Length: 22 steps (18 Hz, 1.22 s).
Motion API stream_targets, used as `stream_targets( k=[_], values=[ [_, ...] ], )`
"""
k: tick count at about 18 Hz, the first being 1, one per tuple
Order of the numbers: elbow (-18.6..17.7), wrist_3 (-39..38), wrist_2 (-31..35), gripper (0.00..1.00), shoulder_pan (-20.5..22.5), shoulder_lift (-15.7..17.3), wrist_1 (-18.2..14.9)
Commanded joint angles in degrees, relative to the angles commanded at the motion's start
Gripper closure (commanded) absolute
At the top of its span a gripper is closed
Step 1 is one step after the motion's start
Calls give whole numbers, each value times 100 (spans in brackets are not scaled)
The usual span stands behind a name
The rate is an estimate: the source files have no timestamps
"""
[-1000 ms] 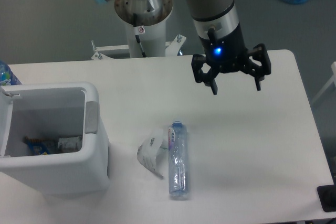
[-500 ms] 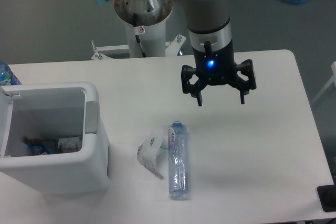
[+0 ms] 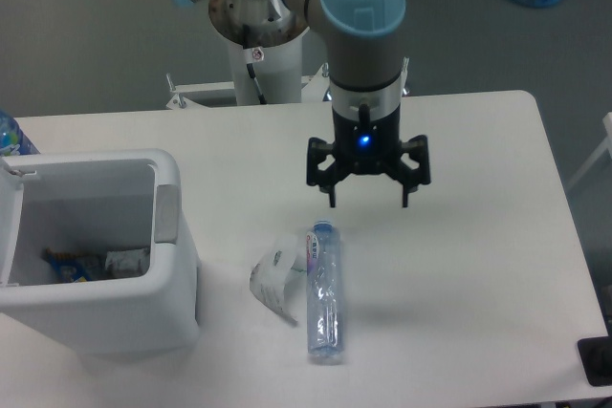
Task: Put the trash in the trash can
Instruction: 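Move the open gripper over the crumpled white tissue, then lower the gripper onto the white tissue and close on it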
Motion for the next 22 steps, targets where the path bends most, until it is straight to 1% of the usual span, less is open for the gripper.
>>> stream_targets(
  k=[2,5,9,12,16,18,19,22],
  values=[
    [-159,115,-26,0,-44,-70,97],
    [-300,159,-35,0,-176,-316,124],
    [-309,142,-35,0,-308,-580,132],
    [-353,150,-44,0,-352,-685,159],
    [-423,150,-35,0,-431,-844,431],
    [-475,142,-26,0,-466,-923,510],
    [-476,124,-18,1,-492,-941,545],
    [-476,98,-9,16,-501,-967,589]
  ],
)
